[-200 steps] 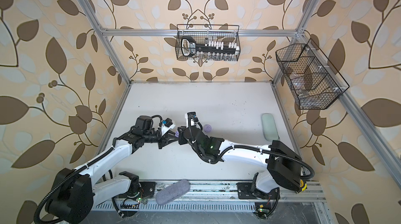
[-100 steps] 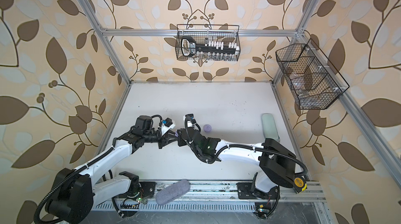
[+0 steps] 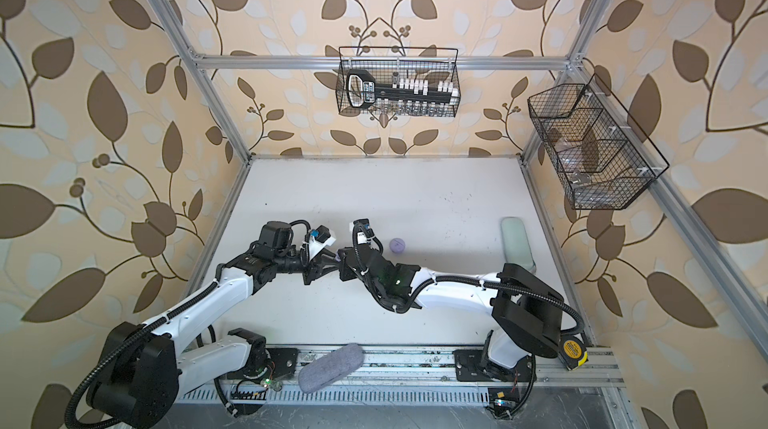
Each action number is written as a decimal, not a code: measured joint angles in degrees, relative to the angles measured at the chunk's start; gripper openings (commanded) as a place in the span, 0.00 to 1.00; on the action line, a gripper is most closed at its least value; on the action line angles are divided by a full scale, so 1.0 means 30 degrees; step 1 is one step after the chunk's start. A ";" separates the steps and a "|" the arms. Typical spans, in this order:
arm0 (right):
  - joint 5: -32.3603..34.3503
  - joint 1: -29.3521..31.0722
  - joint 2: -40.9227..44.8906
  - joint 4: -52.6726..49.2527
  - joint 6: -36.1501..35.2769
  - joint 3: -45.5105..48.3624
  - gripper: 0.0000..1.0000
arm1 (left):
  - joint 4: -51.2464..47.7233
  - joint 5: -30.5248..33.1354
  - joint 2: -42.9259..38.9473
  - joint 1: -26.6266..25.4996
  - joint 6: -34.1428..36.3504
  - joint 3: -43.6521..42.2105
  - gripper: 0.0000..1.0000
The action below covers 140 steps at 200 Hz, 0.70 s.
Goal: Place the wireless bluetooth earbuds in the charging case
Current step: 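Lower the earbud with the right gripper into the empty case slot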
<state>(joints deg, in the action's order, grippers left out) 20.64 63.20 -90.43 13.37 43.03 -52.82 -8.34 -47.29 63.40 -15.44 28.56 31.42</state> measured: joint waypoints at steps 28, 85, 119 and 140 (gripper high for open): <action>-0.0109 0.0000 -0.0204 0.0131 0.0000 -0.0044 0.13 | 0.0000 0.0007 0.0000 0.0000 0.0000 0.0000 0.06; -0.0153 -0.0073 -0.0248 0.0306 0.0000 -0.0044 0.13 | 0.0015 0.0124 0.0000 0.0000 -0.0015 0.0000 0.07; -0.0204 -0.0087 -0.0248 0.0321 0.0015 -0.0044 0.13 | 0.0007 0.0211 0.0000 0.0000 -0.0022 0.0000 0.07; -0.0197 -0.0087 -0.0248 0.0321 0.0073 -0.0044 0.13 | 0.0007 0.0277 0.0000 0.0000 -0.0022 0.0000 0.07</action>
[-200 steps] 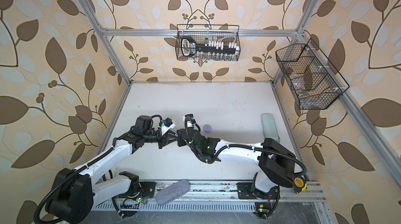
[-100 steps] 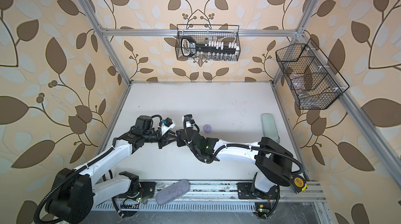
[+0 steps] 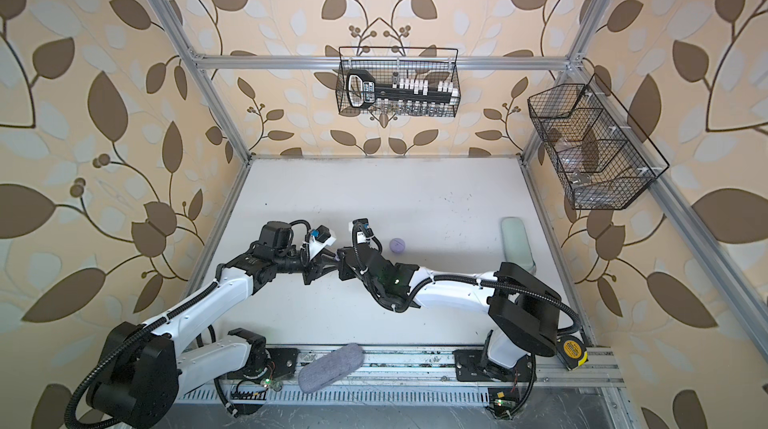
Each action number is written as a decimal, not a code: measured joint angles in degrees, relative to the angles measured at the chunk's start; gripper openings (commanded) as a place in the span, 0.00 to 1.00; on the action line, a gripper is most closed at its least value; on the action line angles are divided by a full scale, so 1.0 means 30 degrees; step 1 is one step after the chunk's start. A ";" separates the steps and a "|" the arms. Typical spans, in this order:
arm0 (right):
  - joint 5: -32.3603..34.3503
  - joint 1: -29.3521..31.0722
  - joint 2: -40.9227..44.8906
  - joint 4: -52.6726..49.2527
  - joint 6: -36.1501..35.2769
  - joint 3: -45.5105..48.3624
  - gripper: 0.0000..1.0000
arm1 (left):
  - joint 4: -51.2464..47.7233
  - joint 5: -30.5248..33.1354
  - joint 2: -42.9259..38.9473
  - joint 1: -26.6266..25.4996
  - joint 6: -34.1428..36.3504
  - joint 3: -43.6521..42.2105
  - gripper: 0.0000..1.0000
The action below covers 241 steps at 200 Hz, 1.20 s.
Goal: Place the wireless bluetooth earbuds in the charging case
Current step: 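Lower the earbud with the right gripper into the empty case slot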
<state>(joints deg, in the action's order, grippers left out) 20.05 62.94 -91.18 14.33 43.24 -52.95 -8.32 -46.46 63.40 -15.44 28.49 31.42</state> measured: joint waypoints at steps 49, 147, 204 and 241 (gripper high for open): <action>-0.0007 0.0022 -0.0007 0.0007 0.0080 0.0000 0.14 | 0.0000 0.0007 0.0000 0.0000 -0.0015 0.0000 0.07; 0.0029 0.0044 -0.0007 0.0313 0.0517 0.0197 0.14 | 0.0029 0.0058 0.0000 0.0000 -0.0131 0.0000 0.06; 0.0095 0.0146 -0.0146 0.0452 0.0729 0.0270 0.14 | 0.0262 0.0095 0.0000 -0.0007 -0.0408 0.0000 0.06; 0.0095 0.0146 -0.0146 0.0488 0.0787 0.0299 0.14 | 0.0277 0.0131 0.0000 -0.0007 -0.0554 0.0000 0.07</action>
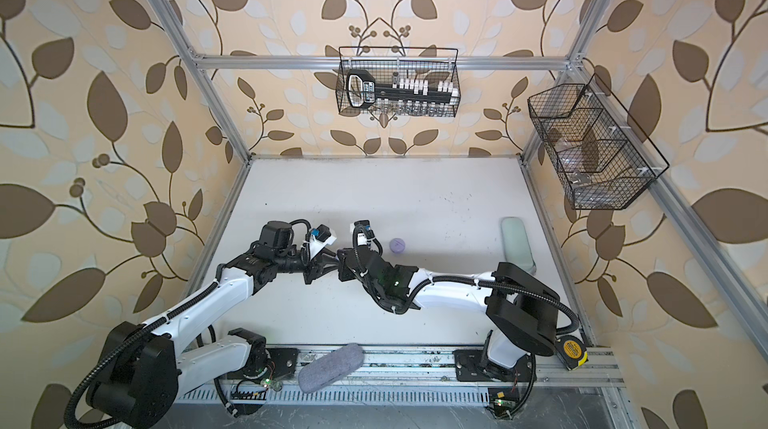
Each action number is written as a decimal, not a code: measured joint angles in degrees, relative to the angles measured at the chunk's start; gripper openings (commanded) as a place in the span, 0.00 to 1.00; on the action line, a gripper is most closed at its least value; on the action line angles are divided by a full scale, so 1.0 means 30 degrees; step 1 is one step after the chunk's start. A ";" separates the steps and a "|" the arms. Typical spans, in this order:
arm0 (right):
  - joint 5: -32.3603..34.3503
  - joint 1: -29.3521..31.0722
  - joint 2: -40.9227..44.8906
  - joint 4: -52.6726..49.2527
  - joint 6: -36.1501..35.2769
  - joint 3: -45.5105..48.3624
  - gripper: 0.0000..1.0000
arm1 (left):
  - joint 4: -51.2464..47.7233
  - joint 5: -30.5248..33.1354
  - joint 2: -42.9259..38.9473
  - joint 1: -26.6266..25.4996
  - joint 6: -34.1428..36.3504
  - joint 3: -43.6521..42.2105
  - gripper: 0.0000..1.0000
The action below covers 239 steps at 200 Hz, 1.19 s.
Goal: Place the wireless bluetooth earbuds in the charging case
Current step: 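Lower the earbud with the right gripper into the empty case slot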
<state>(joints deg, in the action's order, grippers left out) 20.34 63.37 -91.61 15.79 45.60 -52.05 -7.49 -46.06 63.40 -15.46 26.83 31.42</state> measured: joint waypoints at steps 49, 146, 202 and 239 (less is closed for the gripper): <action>0.0000 0.0022 0.0000 0.0102 0.0029 0.0080 0.17 | 0.0000 0.0029 0.0000 0.0000 -0.0073 0.0000 0.08; 0.0000 0.0124 0.0000 0.0248 0.0146 0.0211 0.22 | 0.0007 0.0459 0.0000 0.0000 -0.0095 0.0000 0.08; -0.0219 0.0124 0.0000 0.0248 0.0124 0.0204 0.24 | 0.0007 0.0532 0.0000 0.0000 -0.0087 0.0000 0.09; -0.0335 0.0117 -0.0029 0.0233 -0.0029 0.0175 0.24 | -0.0007 0.0539 0.0007 0.0000 -0.0087 0.0000 0.09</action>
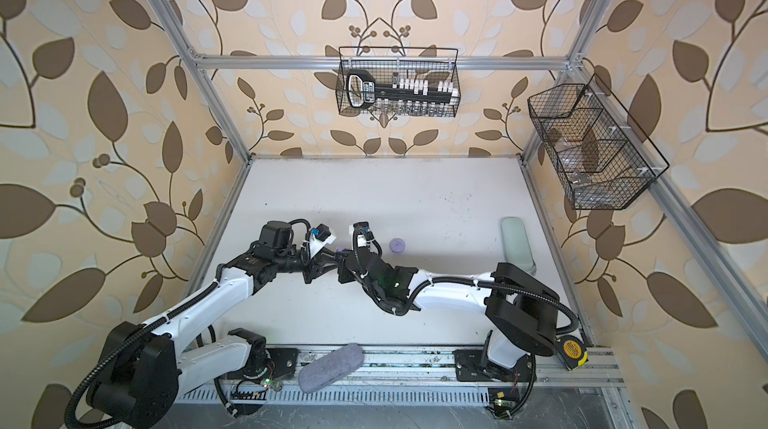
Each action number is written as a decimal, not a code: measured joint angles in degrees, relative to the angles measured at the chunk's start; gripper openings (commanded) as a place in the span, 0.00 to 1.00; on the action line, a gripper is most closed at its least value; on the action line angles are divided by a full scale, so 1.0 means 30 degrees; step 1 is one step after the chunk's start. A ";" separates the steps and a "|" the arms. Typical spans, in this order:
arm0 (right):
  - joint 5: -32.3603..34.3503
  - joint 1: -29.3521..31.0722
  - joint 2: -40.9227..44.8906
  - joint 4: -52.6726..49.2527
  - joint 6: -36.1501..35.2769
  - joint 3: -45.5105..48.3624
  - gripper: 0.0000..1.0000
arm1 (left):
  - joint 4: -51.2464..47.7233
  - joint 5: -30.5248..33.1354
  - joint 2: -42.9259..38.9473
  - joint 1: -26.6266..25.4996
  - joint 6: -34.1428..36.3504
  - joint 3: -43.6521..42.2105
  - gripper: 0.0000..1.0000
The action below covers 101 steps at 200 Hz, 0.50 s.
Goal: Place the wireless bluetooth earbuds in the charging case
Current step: 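Lower the earbud with the right gripper into the empty case slot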
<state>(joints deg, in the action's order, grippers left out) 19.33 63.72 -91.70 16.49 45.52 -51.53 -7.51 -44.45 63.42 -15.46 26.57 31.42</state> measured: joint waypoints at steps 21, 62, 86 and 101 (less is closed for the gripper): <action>-0.0095 -0.0036 0.0000 -0.0015 -0.0080 -0.0007 0.25 | 0.0000 0.0000 0.0022 0.0000 0.0000 0.0000 0.09; -0.0386 -0.0182 -0.0277 -0.0255 -0.0313 -0.0430 0.26 | 0.0000 0.0058 0.0029 0.0022 0.0000 0.0000 0.09; -0.0408 -0.0248 -0.0393 -0.0634 -0.0539 -0.0750 0.26 | 0.0015 0.0131 0.0029 0.0022 0.0000 0.0000 0.09; -0.0459 -0.0270 -0.0393 -0.0867 -0.0627 -0.0867 0.27 | 0.0015 0.0124 0.0029 0.0022 0.0000 0.0000 0.09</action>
<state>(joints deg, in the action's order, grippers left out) 17.96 62.92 -92.88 13.89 43.64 -54.13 -7.46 -44.07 63.51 -15.40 26.57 31.42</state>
